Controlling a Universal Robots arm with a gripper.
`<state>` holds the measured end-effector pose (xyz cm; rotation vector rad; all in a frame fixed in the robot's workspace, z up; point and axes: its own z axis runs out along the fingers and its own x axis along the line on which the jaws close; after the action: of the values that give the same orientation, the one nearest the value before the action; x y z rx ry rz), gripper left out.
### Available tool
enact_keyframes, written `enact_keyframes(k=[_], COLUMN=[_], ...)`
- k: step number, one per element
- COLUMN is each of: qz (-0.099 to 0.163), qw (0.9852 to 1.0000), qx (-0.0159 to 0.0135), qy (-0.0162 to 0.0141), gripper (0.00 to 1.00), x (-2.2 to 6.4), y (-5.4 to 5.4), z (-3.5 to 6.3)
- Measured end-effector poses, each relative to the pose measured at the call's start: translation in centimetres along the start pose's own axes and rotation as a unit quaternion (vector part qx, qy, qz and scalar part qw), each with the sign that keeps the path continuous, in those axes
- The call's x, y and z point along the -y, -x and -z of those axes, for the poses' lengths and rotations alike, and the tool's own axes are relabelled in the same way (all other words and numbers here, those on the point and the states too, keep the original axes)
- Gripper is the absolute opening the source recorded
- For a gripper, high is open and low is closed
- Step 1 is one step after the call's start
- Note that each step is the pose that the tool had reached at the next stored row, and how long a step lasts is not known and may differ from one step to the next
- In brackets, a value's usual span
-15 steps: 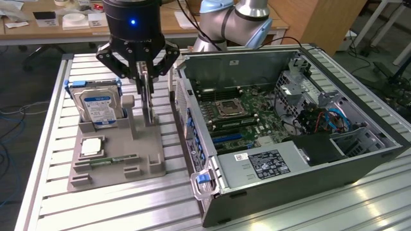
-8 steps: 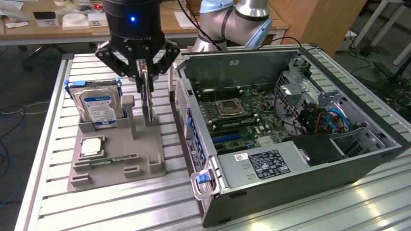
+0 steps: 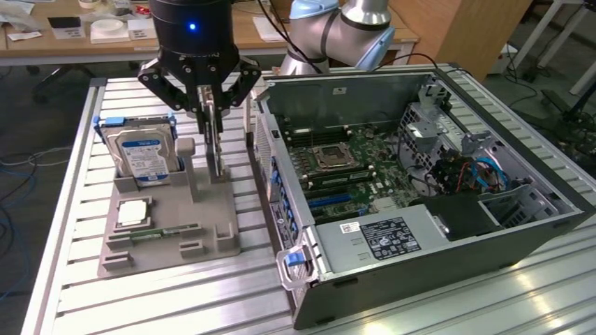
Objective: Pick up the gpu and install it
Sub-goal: 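Pick up the gpu and move the gpu toward the slot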
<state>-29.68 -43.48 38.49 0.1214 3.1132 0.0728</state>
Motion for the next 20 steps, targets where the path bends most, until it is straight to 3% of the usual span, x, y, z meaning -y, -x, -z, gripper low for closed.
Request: enact_keyframes(k=[20], qz=[0.0], qw=[1.0], qx=[0.0], qy=[0.0], gripper=[0.27], x=[-0.07], y=[0.0], z=[1.35])
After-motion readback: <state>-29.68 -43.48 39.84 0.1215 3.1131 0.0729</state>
